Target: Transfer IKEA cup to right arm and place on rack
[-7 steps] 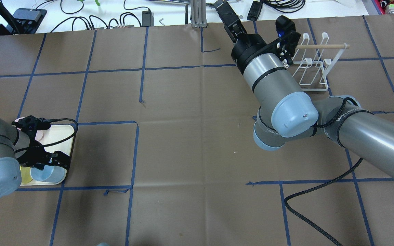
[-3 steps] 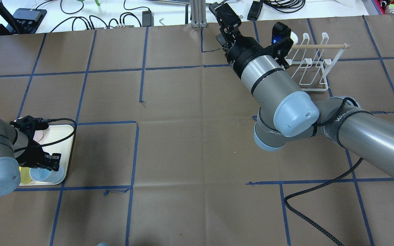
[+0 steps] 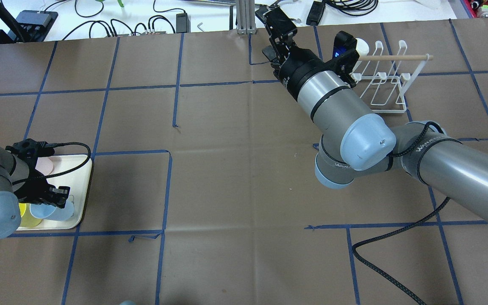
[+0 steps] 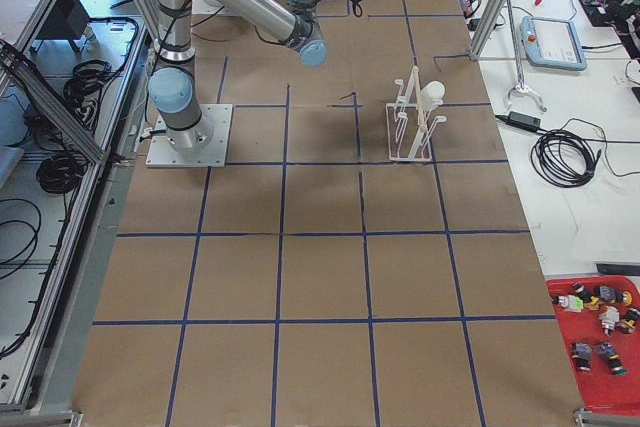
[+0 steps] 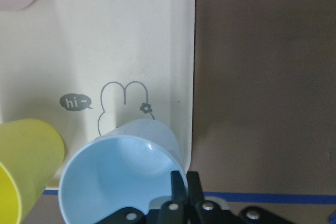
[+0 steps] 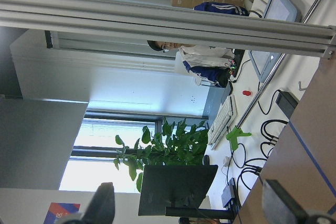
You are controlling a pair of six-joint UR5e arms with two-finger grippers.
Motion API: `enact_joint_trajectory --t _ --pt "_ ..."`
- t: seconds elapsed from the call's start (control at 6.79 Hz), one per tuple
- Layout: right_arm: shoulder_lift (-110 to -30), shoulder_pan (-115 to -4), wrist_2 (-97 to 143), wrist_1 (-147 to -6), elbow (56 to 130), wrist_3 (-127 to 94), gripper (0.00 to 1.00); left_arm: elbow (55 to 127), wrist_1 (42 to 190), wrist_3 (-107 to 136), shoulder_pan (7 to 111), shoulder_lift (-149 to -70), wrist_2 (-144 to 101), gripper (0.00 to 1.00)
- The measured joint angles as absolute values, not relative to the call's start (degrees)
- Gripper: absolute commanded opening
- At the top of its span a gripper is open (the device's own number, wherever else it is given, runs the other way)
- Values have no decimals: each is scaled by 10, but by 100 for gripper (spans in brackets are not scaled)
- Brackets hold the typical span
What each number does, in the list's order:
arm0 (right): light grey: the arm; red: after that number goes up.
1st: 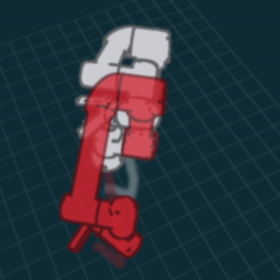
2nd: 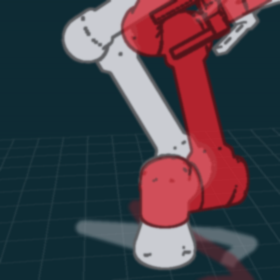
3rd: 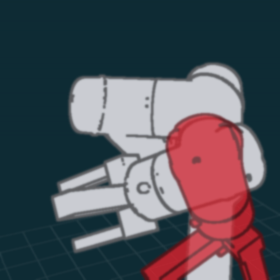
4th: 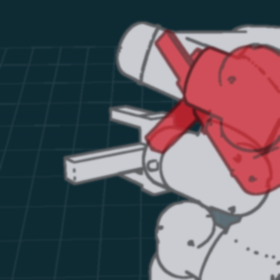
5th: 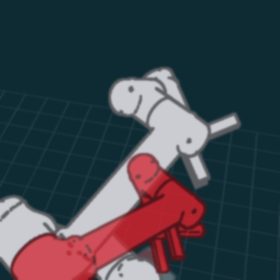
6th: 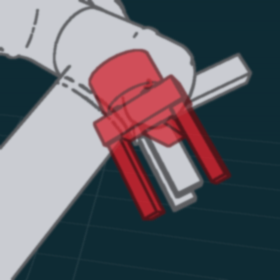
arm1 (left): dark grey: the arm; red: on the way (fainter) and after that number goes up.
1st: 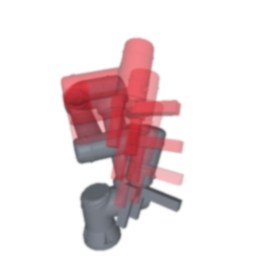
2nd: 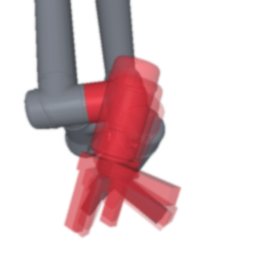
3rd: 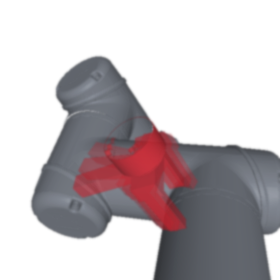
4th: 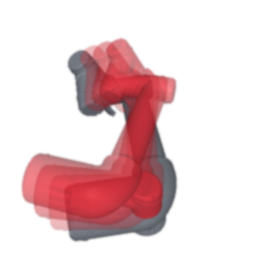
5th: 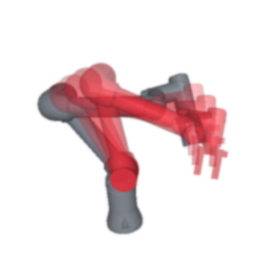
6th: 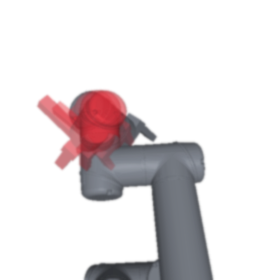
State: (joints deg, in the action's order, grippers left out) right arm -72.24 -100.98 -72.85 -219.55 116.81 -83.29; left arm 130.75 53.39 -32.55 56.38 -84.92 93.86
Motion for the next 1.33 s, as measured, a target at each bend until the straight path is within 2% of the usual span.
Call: enact_joint_trajectory --t 0.44,1.03,1.33 --pt "-724 -1009 -728 -2193 1169 -831 100 1182 595 -319 580 -872 946 0" --pt "-724 -1009 -727 -2193 1169 -830 100 896 777 -279 645 -962 922 0" --pt "-724 -1009 -728 -2193 1169 -830 100 846 783 -288 649 -987 804 0"
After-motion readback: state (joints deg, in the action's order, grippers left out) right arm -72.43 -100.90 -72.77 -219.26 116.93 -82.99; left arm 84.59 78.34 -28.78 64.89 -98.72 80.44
